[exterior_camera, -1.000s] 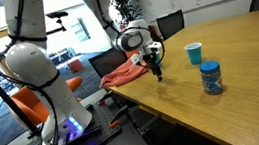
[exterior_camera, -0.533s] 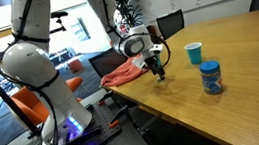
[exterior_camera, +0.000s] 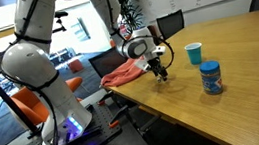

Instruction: Put the sweets in the left cup

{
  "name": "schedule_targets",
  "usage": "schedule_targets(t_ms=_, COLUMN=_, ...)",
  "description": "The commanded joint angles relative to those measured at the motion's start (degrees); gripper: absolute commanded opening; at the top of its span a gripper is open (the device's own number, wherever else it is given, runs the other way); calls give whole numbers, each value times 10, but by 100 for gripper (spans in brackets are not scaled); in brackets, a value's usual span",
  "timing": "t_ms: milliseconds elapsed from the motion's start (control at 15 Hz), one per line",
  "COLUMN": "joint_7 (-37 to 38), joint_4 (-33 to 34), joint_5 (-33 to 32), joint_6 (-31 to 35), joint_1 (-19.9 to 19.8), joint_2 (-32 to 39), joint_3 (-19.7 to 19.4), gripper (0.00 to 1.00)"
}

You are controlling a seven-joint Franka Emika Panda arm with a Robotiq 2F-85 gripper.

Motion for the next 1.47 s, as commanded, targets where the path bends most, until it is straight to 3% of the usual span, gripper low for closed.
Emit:
schedule_targets(t_ms=0, joint_7=-6, joint_4=16, joint_5=-7, joint_6=1, joint_1=23, joint_2=14, joint_3=-16, gripper=75)
schedule_targets(t_ms=67, joint_7=-5, joint_4=18, joint_5=-8, joint_6=0, joint_1=29, joint_2=17, joint_3=-21, gripper=74)
schedule_targets(t_ms=733, joint_7=9, joint_4=30, joint_5=-8, joint_6=-10, joint_1=85, joint_2=21, joint_3=-64, gripper=1)
schedule_targets(t_ms=1067, joint_7=23, joint_4=24, joint_5=-5, joint_6=-17, joint_1=110, joint_2=4, joint_3=-85, gripper=0)
schedule_targets(t_ms=1333, joint_7=69, joint_4=-2, joint_5=15, joint_6=-9, joint_1=136, joint_2=-70, joint_3=-102, gripper=0)
schedule_targets(t_ms=1400, joint_7=77, joint_4=-4, joint_5=23, joint_6=-6, joint_1=126, joint_2=-93, joint_3=-90, gripper=0)
